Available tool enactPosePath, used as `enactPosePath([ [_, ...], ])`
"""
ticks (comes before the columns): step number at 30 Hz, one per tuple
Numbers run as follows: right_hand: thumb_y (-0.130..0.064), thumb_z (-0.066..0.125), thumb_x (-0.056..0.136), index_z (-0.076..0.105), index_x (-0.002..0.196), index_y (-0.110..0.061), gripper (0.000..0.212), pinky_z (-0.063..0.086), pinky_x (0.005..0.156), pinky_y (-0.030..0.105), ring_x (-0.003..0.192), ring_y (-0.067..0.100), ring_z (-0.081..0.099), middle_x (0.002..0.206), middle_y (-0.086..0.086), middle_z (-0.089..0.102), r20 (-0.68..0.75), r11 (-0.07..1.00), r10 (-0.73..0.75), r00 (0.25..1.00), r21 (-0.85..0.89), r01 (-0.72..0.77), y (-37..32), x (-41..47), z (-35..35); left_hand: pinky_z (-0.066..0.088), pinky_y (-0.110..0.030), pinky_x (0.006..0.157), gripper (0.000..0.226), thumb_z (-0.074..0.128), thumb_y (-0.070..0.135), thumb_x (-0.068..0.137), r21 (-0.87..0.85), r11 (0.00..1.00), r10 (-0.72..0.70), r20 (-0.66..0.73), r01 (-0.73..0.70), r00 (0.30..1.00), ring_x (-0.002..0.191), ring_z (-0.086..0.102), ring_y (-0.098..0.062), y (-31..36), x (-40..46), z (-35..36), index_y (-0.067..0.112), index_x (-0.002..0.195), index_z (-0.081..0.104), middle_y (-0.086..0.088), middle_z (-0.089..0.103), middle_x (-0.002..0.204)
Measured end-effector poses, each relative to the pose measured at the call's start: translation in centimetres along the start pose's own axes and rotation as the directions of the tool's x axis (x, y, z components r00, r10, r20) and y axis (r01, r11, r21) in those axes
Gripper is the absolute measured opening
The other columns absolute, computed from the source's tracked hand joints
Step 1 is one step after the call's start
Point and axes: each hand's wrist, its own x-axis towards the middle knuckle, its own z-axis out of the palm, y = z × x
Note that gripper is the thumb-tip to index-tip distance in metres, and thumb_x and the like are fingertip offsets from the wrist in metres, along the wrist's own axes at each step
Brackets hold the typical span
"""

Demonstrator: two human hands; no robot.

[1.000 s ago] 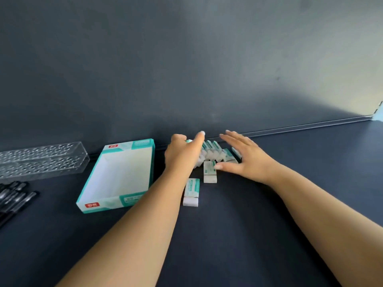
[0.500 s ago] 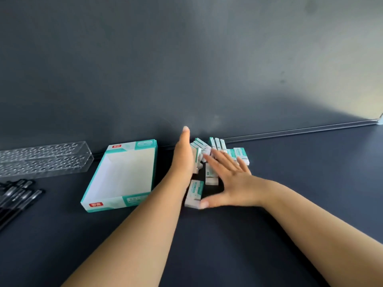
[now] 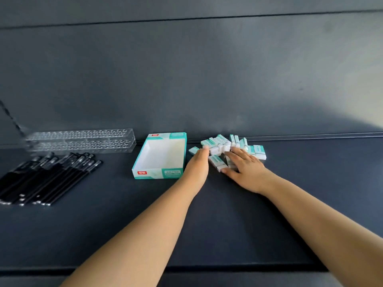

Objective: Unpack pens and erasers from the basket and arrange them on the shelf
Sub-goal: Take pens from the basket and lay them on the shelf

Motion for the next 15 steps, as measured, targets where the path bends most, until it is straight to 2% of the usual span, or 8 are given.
enactPosePath([
  [2,-0.032,0.044,0.095,0.038,0.138,-0.013,0.047,0.017,0.108,0.023,0.138,0.017,0.024,0.149,0.004,0.029,-0.068,0.994,-0.046,0.997,0.100,0.053,-1.6,-1.1,-0.2,0.034,-0.033,0.106,0.045,0.042,0.054,0.080,0.021,0.999,0.041,0.108,-0.043,0.993,0.116,0.051,-0.014,-0.7,-1.9,-2.0,0.026,0.110,0.059,0.000,0.057,0.125],
  [3,-0.028,0.046,0.095,0.048,0.129,-0.010,0.039,0.023,0.104,0.023,0.131,0.019,0.036,0.140,0.007,0.043,-0.110,0.989,-0.064,0.992,0.123,0.078,-2.4,-1.5,-0.2,0.040,-0.030,0.100,0.037,0.044,0.052,0.081,0.054,0.996,0.061,0.172,-0.071,0.983,0.106,0.057,-0.014,-0.7,-3.2,-3.1,0.026,0.102,0.059,-0.001,0.061,0.114],
  [5,-0.026,0.048,0.093,0.061,0.111,-0.011,0.027,0.038,0.092,0.027,0.110,0.022,0.054,0.117,0.006,0.061,-0.161,0.986,-0.080,0.984,0.131,0.101,-5.1,-2.3,-0.4,0.045,-0.025,0.089,0.018,0.042,0.031,0.094,0.133,0.983,0.101,0.207,-0.130,0.973,0.085,0.062,-0.010,-1.2,-5.6,-6.4,0.023,0.096,0.059,0.000,0.065,0.094],
  [7,-0.028,0.048,0.092,0.065,0.101,-0.016,0.023,0.045,0.083,0.030,0.094,0.021,0.059,0.104,0.002,0.066,-0.174,0.983,-0.094,0.980,0.138,0.119,-9.4,-3.0,-0.7,0.047,-0.024,0.087,0.020,0.043,0.019,0.095,0.228,0.952,0.175,0.146,-0.205,0.974,0.079,0.064,-0.006,-2.2,-8.1,-11.0,0.023,0.092,0.062,0.008,0.066,0.084],
  [10,-0.031,0.046,0.091,0.065,0.097,-0.020,0.023,0.043,0.075,0.026,0.093,0.017,0.058,0.101,-0.004,0.065,-0.200,0.967,-0.240,0.950,0.043,0.253,-17.8,-4.1,-0.3,0.046,-0.019,0.086,0.018,0.048,0.025,0.093,0.427,0.874,0.233,0.050,-0.231,0.971,0.087,0.062,0.001,-3.3,-12.4,-19.4,0.034,0.089,0.063,0.018,0.065,0.085],
  [12,-0.033,0.046,0.091,0.065,0.093,-0.020,0.023,0.044,0.077,0.027,0.094,0.017,0.057,0.099,-0.004,0.064,-0.229,0.926,-0.367,0.901,0.004,0.378,-24.5,-4.7,0.7,0.045,-0.019,0.087,0.018,0.048,0.030,0.093,0.552,0.812,0.246,-0.028,-0.190,0.969,0.093,0.059,0.003,-4.2,-15.7,-25.9,0.040,0.086,0.060,0.023,0.063,0.087],
  [15,-0.036,0.043,0.092,0.062,0.088,-0.018,0.026,0.043,0.075,0.028,0.090,0.017,0.053,0.093,-0.004,0.061,-0.228,0.841,-0.533,0.815,-0.033,0.541,-35.1,-6.2,2.5,0.044,-0.020,0.087,0.017,0.048,0.031,0.093,0.672,0.736,0.282,-0.187,-0.087,0.941,0.095,0.059,-0.001,-5.5,-21.4,-35.7,0.033,0.095,0.065,0.017,0.066,0.093],
])
